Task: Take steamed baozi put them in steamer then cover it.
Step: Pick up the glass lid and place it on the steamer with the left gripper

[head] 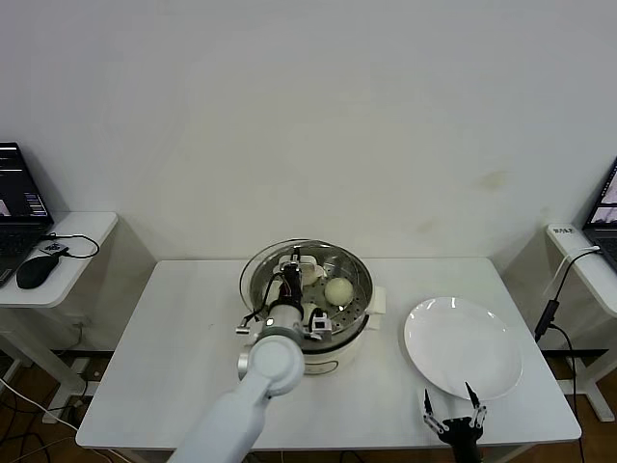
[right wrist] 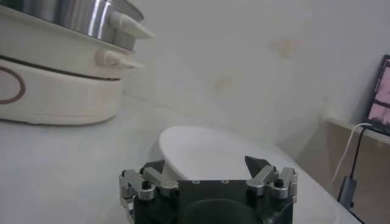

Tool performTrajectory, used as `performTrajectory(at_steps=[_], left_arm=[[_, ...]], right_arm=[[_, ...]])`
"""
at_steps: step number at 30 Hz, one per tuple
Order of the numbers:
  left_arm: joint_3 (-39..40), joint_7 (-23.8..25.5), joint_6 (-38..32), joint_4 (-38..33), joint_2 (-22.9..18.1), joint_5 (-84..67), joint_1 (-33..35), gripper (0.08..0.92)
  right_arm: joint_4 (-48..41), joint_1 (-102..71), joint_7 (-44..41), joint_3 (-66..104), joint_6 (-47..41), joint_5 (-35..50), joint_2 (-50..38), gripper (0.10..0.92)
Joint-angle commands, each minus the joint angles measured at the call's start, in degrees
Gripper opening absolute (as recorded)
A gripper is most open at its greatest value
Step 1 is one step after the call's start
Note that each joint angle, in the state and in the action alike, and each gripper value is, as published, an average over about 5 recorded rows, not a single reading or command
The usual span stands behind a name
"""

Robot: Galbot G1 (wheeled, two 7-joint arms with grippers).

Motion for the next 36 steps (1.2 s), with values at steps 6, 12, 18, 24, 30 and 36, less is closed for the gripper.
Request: performTrajectory(at_steps=[6,12,18,24,30,36], left_arm=[[1.1,0.8,-0.2,2.0,-4.1,3.8,0.1,0.129],[1.0,0.7,-0.7,1.9,-4.1,4.3,0.7,0.129],[1.1,0.8,-0.8,0.9,-4.4,4.7,1.7,0.129],[0.5,0.1,-1.7,1.1,-4.7,5.3,2.0,0.129],[-0.1,-0.5,-2.4,1.1,-5.1,6.2,2.3,0.16],[-0.5,-0.8,-2.8,0.6,-4.8,6.5,3.3,0.324]], right_arm=[[-0.3,0.1,0.0,-0.8,0.0,-0.6,0.1,0.823],[-0.4,0.1,0.0,-0.8,0.0,-0.7,0.0,0.823],[-0.6,0.2,-0.1,-1.1,0.0,-0.7,0.0,0.823],[-0.6,0.0,-0.2,-1.2,0.1,-0.8,0.0,0.823],[-0.5,0.0,-0.3,-1.4,0.1,-0.9,0.0,0.823],[-0.5,0.0,-0.4,-1.6,0.1,-1.0,0.0,0.823]])
